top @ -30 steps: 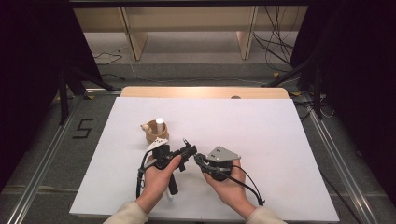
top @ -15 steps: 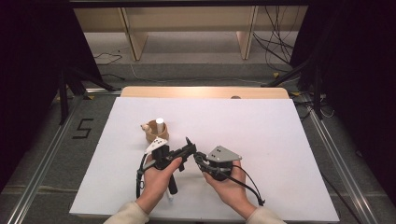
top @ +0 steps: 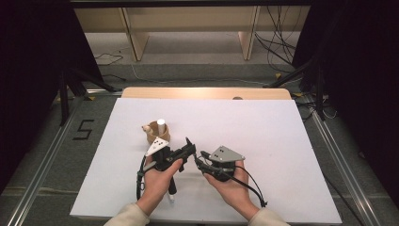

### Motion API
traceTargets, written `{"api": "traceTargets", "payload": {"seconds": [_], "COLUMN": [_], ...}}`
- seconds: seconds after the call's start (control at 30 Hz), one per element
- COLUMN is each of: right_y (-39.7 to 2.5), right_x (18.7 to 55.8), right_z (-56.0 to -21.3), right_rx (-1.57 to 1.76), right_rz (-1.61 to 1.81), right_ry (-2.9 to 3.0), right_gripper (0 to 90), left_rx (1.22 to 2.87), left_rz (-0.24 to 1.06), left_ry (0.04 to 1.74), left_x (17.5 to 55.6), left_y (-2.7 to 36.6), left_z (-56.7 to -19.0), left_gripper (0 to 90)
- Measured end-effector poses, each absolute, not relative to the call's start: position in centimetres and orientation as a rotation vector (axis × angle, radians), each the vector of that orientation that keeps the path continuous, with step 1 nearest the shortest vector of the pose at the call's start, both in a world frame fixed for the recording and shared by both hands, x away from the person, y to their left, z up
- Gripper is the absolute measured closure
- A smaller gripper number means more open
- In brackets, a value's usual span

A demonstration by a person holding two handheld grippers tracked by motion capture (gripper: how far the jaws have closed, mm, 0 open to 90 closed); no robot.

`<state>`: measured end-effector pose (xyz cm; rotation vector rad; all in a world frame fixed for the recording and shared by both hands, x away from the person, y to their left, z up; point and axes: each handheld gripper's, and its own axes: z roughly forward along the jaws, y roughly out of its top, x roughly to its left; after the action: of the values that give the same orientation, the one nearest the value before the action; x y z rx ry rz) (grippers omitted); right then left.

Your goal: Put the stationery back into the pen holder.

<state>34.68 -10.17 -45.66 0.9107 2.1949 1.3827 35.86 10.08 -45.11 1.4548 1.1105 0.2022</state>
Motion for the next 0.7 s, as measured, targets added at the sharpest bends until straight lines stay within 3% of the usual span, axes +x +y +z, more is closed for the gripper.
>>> {"api": "traceTargets", "payload": {"seconds": [0.33, 0.7], "right_y": [-10.5, -11.7], "right_x": [35.0, 35.1], "right_z": [-46.0, -46.4], "right_rx": [0.911, 0.897], "right_rz": [1.368, 1.336], "right_ry": [2.256, 2.328], "right_gripper": [48.6, 39.7], "left_rx": [1.457, 1.449], "left_rz": [0.249, 0.293], "left_ry": [1.104, 1.096], "left_x": [35.9, 35.8], "left_y": [10.7, 11.6], "left_z": [-44.8, -44.4], "left_gripper": [79.5, 79.5]}}
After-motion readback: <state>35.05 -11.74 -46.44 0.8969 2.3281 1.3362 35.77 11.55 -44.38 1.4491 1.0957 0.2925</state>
